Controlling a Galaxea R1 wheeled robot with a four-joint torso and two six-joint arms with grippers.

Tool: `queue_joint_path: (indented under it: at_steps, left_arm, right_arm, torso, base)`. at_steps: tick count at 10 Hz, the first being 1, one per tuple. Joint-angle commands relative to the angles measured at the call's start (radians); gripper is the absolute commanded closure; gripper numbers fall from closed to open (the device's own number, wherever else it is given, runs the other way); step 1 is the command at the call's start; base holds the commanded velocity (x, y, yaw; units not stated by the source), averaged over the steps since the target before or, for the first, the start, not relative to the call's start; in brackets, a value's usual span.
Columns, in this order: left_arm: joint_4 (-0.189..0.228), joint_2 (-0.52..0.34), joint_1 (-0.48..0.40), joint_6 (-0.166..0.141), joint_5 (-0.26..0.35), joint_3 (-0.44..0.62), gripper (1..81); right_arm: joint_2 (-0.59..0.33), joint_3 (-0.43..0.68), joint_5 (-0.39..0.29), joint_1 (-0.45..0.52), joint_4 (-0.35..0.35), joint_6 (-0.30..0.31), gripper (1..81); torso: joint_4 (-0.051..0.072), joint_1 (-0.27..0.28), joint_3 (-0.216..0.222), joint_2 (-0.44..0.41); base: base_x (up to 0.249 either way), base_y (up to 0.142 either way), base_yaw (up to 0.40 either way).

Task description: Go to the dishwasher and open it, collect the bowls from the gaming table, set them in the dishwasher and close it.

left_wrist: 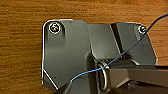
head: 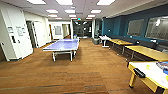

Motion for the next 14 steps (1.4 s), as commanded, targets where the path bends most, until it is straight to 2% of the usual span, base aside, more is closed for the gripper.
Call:
queue_joint_path:
  at_steps: [1,10,14]
  left_arm:
    - [-0.003,-0.001,-0.046,0.003,0.045,-0.001,1.0]
    - [0.005,-0.004,-0.047,0.003,0.045,-0.001,1.0]
    - [0.012,-0.001,-0.046,0.011,0.051,0.001,1.0]
  right_arm:
    - [-0.002,0.001,-0.048,0.054,-0.002,-0.001,1.0]
    - [0.001,-0.001,-0.048,0.055,-0.002,-0.001,1.0]
    - [0.003,-0.002,-0.048,0.052,-0.002,-0.001,1.0]
  torso:
    - [0.000,0.000,0.000,0.000]
    - [0.000,0.000,0.000,0.000]
    - [0.000,-0.001,0.000,0.000]
  base:
    - [0.000,0.000,0.000]
    - [-0.008,0.000,-0.021]
    - [0.000,0.000,-0.337]
